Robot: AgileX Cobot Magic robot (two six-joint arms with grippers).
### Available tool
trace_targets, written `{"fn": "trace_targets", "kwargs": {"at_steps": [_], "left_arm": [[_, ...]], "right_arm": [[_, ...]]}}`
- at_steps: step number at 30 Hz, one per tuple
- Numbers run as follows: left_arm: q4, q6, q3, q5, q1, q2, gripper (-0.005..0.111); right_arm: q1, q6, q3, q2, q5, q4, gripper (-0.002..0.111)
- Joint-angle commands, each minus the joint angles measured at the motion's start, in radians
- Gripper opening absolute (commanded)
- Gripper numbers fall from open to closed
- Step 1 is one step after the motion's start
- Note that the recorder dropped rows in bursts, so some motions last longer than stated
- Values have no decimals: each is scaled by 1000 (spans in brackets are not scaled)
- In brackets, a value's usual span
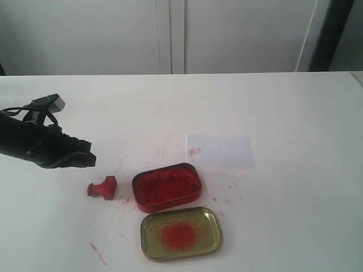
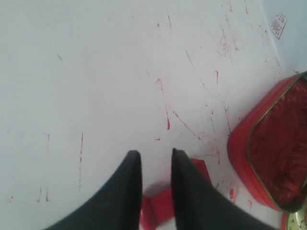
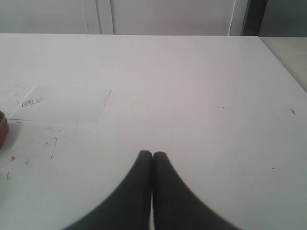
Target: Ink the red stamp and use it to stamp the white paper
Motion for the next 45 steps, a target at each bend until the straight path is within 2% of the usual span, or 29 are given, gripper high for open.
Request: {"fn": "trace_targets", "kwargs": {"at_steps": [1,2,11,28,45], "left_arm": [[8,-10,4,15,3,-52,3],[10,-10,4,15,3,-61,0],[113,-115,21,8,3,-163,0],[115,-111,285,-203,3,-453,0],[115,-5,463,-273,2,-778,0]], "right_arm": [[3,5,4,-4,-13,-2,0],[3,5,4,-4,-13,-2,0],[3,5,4,-4,-13,-2,0],[3,5,4,-4,-13,-2,0],[3,5,4,-4,-13,-2,0]]}}
